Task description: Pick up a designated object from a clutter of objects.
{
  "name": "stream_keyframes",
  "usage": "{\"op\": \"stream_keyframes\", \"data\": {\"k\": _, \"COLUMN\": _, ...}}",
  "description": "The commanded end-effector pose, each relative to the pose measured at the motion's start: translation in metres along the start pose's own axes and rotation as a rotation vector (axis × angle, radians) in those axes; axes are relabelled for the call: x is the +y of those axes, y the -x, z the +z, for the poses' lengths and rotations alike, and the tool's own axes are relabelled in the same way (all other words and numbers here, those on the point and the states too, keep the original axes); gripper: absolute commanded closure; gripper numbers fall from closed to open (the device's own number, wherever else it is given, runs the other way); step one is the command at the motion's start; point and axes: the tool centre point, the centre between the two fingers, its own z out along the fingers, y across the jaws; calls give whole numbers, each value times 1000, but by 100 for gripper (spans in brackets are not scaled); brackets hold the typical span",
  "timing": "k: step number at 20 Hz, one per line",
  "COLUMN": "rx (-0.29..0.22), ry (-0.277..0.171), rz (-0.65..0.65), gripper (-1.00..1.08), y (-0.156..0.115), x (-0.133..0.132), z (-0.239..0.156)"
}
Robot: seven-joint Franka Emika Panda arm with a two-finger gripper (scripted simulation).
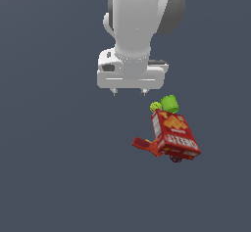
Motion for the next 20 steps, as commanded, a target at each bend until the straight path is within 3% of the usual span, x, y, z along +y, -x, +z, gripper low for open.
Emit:
{"op": "stream_keyframes", "data": {"k": 1, "rx": 1, "ry": 1, "rz": 17, "gripper": -92, "y": 1, "x": -5, "z": 6}}
{"op": "stream_keyframes", "data": {"k": 20, "rx": 27, "ry": 7, "rz": 275, "gripper": -92, "y": 31, "x": -80, "z": 96}}
